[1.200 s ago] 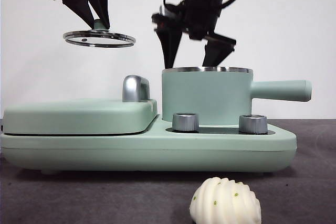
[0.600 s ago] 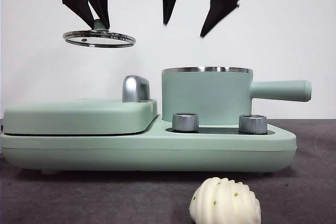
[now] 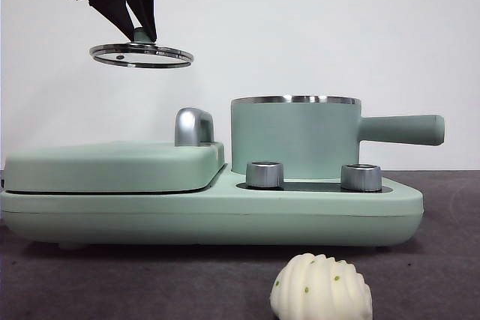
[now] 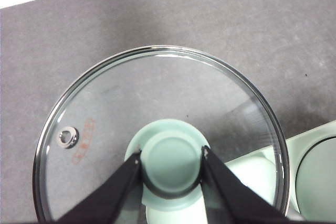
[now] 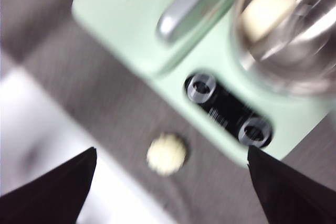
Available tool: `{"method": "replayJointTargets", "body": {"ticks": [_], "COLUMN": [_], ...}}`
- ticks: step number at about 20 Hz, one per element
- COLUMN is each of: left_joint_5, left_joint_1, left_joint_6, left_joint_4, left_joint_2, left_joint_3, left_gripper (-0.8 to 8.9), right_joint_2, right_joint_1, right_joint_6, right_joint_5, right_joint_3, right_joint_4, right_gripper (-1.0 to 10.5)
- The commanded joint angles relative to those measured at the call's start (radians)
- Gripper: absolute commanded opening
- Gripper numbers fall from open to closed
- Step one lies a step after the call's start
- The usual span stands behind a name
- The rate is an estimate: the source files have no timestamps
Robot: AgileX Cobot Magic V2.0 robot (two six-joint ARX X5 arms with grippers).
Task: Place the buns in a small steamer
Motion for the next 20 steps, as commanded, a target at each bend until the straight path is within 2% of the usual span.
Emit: {"method": "replayJointTargets", "body": {"ticks": [1,4,7,11,15,17,20], "left_joint_5": [0.002,0.002,0.002,0.002,0.002,0.002,0.002], "left_joint_1": [-0.003,-0.005,-0.005,-0.005,-0.005,-0.005,-0.005], "left_joint_6": [-0.008,-0.011,-0.011,-0.011,-0.011,-0.011,-0.011], "left_joint_4": [0.018,0.013,0.01,0.01,0.01,0.01,0.01], "left_joint_2": [0.008,0.008,0.008,0.008,0.008,0.008,0.008], "left_joint_3": [0.041,0.041,0.041,0.041,0.041,0.041,0.041], "left_gripper": [0.07,0.07,0.07,0.07,0.07,0.07,0.07], "right_joint_2": [-0.055,-0.135,-0.138,-0.117,-0.063,-0.036,0.002], "right_joint_1": [0.066,0.161,0.246,0.31,0.304,0.298,0.294], "right_joint_6": [0.092,0.232,0.307,0.389,0.404,0.4,0.383], "right_joint_5": [0.004,0.05,0.111,0.129,0.193,0.191,0.141], "right_joint_3": [-0.119,-0.332,-0.5,-0.724,-0.801,-0.805,-0.805], "right_joint_4": [-0.012,0.156,0.259,0.54,0.559,0.581,0.657], "right_gripper": [4.6,4.6,4.6,4.6,4.6,4.6,4.6]}}
